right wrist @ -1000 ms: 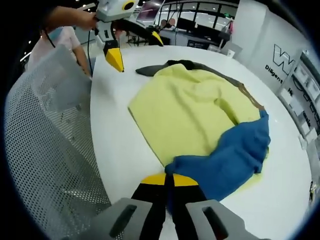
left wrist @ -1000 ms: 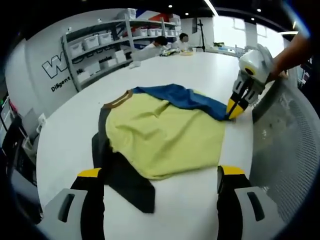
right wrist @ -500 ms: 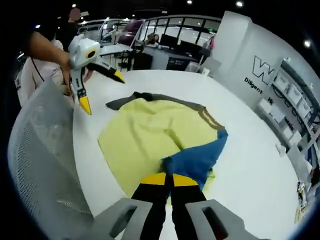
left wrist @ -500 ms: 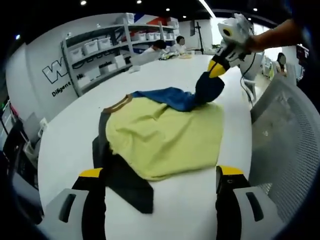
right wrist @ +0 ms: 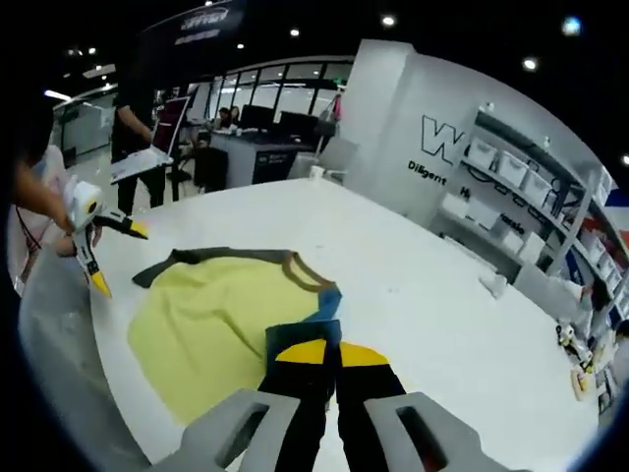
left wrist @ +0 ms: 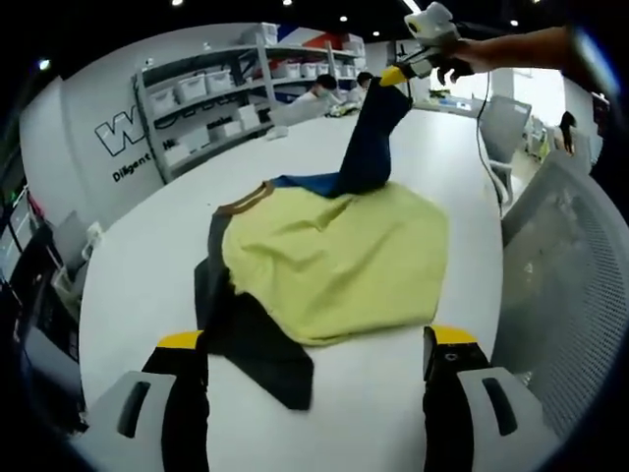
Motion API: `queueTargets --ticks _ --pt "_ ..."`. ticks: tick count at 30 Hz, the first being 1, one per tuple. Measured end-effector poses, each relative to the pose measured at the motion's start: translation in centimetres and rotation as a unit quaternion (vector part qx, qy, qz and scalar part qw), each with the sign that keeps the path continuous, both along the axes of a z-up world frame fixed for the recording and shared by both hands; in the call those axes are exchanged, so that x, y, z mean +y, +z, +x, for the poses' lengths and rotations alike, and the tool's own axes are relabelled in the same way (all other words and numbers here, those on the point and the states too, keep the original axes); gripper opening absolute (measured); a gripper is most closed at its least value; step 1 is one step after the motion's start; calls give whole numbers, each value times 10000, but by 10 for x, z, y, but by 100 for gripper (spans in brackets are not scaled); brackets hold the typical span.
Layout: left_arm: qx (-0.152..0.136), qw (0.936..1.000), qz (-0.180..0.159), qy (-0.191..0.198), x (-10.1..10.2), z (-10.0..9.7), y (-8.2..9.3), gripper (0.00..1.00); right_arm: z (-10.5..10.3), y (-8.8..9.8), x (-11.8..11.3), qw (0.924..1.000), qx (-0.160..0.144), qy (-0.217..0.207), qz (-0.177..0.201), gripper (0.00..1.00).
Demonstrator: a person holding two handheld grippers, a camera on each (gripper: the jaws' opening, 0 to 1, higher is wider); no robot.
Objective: Fold the garment on the visible template until the final outline fits inside the template.
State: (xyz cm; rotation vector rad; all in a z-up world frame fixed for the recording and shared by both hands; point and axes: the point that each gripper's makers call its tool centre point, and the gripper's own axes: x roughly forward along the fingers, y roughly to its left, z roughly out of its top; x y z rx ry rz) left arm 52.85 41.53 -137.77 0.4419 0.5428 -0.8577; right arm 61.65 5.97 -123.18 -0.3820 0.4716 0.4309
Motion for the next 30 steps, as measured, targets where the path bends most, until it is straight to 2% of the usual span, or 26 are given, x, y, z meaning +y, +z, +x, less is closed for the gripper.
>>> queueTargets --ticks 9,11,18,24,28,30 --pt "-7 10000 36 30 -4 9 2 86 27 23 -61 9975 -156 -671 123 0" --pt "-13 10000 39 48 -4 11 4 86 36 24 -80 9969 -181 -752 122 0" --pt "11 9999 41 159 -3 18 3 86 47 29 -114 9936 -182 -1113 -15 0" --pt "73 9997 72 217 -3 20 -2 86 58 16 -146 9899 -35 -1416 -38 0" --pt "109 9994 81 305 -3 23 -2 86 64 -1 -165 9830 236 -1799 266 0" --pt "108 9993 76 350 -3 25 -2 86 66 -11 -175 9804 343 -1923 250 0"
